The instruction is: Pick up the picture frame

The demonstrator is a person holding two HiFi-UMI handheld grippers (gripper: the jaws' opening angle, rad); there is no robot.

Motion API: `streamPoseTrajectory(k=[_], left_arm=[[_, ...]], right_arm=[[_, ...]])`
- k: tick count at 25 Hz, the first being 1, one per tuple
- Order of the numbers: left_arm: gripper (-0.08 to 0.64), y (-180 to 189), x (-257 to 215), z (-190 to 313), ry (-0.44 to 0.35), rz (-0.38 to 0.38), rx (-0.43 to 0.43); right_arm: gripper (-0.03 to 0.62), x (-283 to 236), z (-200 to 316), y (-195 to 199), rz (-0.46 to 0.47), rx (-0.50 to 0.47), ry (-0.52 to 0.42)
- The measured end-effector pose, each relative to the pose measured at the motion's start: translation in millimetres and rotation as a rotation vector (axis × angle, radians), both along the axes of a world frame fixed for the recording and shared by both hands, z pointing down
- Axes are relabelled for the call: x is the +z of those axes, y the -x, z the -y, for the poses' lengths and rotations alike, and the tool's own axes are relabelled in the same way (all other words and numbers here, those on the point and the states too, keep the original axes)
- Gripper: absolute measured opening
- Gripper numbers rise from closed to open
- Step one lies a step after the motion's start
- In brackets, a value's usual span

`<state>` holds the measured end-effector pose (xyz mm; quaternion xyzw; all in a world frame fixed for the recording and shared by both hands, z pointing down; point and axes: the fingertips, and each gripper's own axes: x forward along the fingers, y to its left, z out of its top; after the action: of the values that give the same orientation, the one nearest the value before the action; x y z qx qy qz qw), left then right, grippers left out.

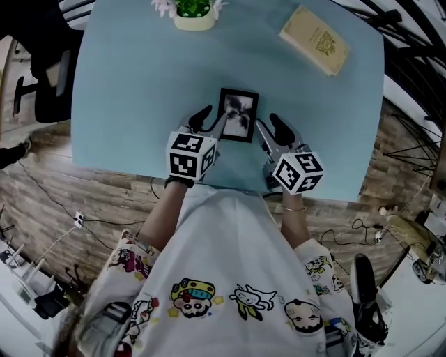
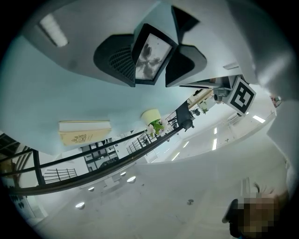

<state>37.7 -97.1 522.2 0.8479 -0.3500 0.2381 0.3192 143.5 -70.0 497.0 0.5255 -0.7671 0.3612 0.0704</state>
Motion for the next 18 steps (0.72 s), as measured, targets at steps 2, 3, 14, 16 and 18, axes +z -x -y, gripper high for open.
streamPoseTrajectory(k=[2,3,14,16,18], left_arm=[[0.155,-1.3,8.3,1.7,0.012,0.008,-0.002],[0.155,-2.1,12.2,2.9,0.017,0.012,-0.003],[0.143,-7.0,55.2,4.1,0.086,0.061,-0.017],[0.143,-7.0,61.8,3.2,0.100,0.069,-0.020],[0.141,-7.0,66.6,2.8,0.110,0.075,-0.020]], right_arm=[[0.204,7.8,-0.2,-0.2,0.011,0.003,0.015],[0.204,11.6,-0.2,-0.5,0.017,0.005,0.022],[0.201,40.0,-4.8,-2.5,0.054,0.028,0.073],[0.199,42.5,-5.3,-2.4,0.064,0.034,0.077],[0.198,44.4,-5.3,-1.5,0.071,0.037,0.079]])
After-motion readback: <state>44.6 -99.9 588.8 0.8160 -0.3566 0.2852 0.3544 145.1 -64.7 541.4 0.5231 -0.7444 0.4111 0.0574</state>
